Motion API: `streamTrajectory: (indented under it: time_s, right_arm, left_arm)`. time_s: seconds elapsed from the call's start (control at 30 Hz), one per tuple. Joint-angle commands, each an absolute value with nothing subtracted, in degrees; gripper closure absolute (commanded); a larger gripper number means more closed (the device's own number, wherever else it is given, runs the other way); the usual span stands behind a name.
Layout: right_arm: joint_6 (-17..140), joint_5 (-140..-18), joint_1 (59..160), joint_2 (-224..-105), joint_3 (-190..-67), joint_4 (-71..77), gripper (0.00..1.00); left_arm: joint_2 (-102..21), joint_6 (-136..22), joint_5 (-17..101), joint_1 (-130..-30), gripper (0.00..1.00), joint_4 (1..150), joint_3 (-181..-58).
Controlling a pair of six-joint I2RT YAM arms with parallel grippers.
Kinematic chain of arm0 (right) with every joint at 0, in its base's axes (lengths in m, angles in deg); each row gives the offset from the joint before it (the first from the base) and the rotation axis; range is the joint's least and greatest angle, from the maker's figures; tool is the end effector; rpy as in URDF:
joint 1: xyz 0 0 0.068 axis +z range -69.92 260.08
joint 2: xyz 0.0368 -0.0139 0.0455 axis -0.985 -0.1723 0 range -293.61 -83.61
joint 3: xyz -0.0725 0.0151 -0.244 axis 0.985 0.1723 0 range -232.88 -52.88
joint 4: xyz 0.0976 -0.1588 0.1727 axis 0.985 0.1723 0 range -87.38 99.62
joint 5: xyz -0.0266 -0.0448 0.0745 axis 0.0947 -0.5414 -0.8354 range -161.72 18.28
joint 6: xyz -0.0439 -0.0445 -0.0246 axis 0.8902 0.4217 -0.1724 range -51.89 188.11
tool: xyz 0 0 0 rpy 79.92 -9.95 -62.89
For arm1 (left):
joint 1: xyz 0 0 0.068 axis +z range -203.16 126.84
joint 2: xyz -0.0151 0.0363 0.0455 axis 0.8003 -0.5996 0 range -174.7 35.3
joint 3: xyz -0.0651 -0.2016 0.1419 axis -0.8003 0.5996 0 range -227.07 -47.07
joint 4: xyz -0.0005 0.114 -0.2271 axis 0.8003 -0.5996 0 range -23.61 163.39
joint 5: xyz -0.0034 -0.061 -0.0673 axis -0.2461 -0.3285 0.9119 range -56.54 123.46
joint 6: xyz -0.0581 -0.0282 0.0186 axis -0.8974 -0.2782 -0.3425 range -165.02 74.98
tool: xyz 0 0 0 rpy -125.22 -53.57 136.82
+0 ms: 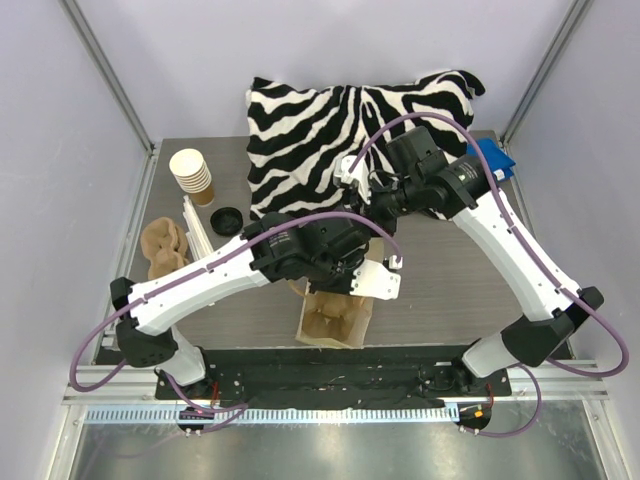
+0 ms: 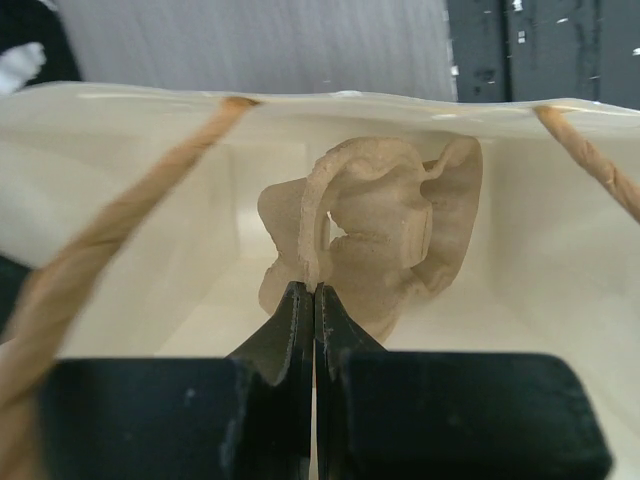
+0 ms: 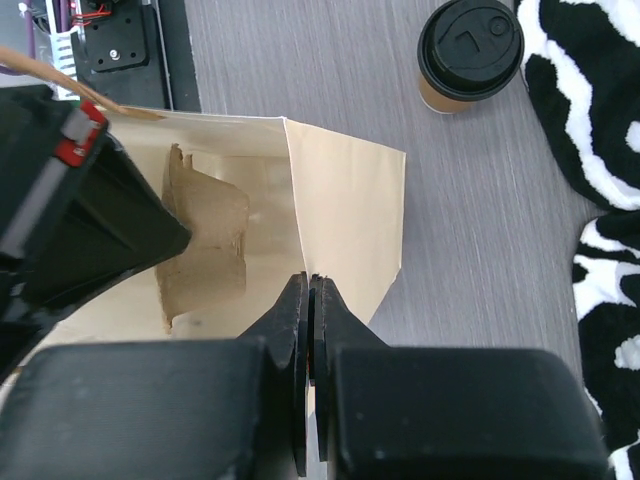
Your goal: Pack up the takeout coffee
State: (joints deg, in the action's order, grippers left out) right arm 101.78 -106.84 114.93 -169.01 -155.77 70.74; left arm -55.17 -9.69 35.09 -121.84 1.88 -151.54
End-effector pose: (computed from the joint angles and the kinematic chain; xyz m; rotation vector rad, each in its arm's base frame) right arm 0.2150 0.1871 0.3956 -1.5505 1.8014 0.7559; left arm 0.1099 -0.2857 0.3669 2.0517 1.5888 -0.2522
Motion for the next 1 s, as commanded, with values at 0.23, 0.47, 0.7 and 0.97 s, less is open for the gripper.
streamTrajectory:
  time_s: [0.23,0.47,0.7,0.97]
  right_arm:
    - [99.58,-108.55,115.76,-165.7,-153.78,69.15,0.99]
    - [97.73,-108.64,115.67,-165.61,-152.73,68.54,0.99]
    - [97.11,-109.69,115.85,-165.7,-152.9,68.54,0.99]
    - [97.73,-110.84,115.85,-166.22,-152.46,68.54,0.99]
  left_arm:
    - [-57.68,-14.0,39.79,-119.78,1.0,0.0,-152.46]
    - [-56.98,-14.61,40.67,-118.99,1.0,2.98,-146.92]
    - [-56.54,-14.44,42.07,-117.94,1.0,5.8,-143.23]
    - [-57.07,-14.09,44.71,-116.62,1.0,7.12,-141.38]
